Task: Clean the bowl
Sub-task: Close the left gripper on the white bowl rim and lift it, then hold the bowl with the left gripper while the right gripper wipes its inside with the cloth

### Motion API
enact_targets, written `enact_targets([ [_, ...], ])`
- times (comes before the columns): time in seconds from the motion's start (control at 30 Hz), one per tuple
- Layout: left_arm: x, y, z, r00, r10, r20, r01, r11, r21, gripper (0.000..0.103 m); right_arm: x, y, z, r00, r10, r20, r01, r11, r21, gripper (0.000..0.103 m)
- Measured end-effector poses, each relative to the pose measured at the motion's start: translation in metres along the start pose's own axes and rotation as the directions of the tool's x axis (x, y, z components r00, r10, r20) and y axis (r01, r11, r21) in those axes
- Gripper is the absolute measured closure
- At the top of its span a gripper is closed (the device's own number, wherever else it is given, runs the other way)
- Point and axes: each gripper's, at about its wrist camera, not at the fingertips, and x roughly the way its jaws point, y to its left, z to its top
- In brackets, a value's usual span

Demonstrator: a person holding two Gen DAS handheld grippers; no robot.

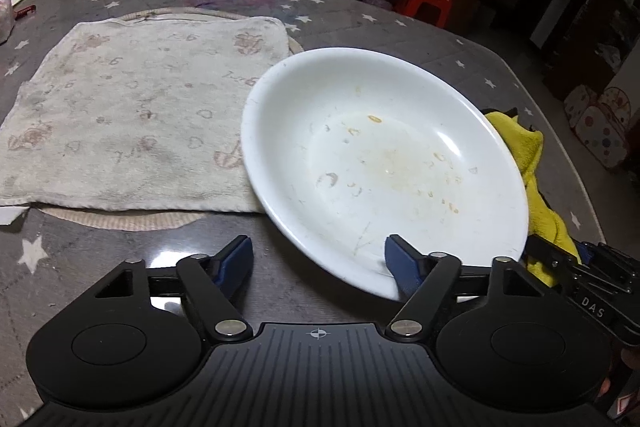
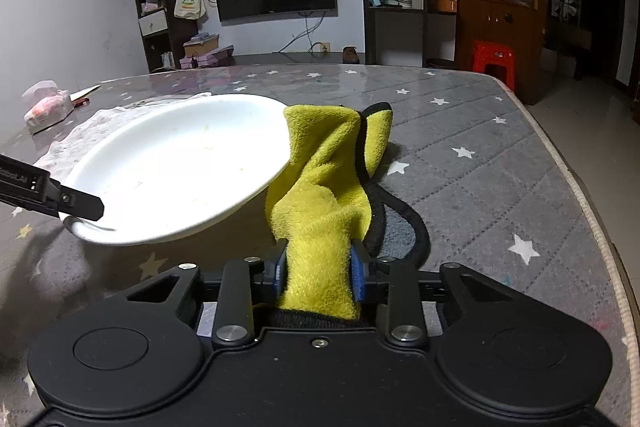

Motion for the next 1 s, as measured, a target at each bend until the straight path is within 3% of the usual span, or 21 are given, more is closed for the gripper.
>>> enact_targets([
  [0.13, 0.0, -0.003, 0.0, 1.0, -0.027, -0.01, 0.027, 1.0, -0.016, 0.055, -0.001, 0.004, 0.0, 1.0, 0.011, 0.002, -0.011, 1.0, -0.004, 0.076],
  [0.27, -0.001, -0.001, 0.0, 0.999, -0.031, -0.015, 0.03, 0.999, -0.037, 0.061, -0.003, 0.008, -0.002, 1.0, 0.025, 0.004, -0.025, 1.0, -0.01, 0.077],
  [1.0, -0.002, 0.004, 0.004, 0.998, -0.053, -0.045, 0.051, 0.998, -0.037, 0.063, -0.021, 0.044, -0.015, 0.994, 0.11, 0.001, -0.11, 0.992, -0.058, 0.077],
])
